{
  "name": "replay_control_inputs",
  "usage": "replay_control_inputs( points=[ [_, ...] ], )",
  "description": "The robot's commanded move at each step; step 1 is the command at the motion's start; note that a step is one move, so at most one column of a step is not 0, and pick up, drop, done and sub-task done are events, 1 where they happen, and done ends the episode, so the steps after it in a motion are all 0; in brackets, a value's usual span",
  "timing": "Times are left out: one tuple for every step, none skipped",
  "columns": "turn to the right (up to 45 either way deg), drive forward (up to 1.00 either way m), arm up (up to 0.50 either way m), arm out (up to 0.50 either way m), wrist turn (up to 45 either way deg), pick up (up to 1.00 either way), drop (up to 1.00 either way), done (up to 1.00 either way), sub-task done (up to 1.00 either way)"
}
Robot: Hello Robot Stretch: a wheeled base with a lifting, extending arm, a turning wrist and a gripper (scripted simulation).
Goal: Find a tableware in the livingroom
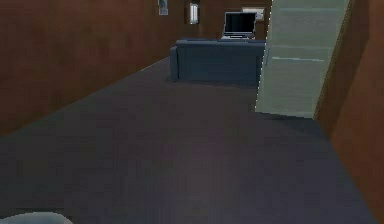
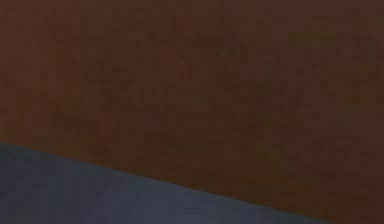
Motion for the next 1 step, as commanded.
replay_control_inputs(
  points=[
    [-3.0,0.00,0.00,0.00,0.0,0.00,0.00,0.00,0.00]
  ],
)
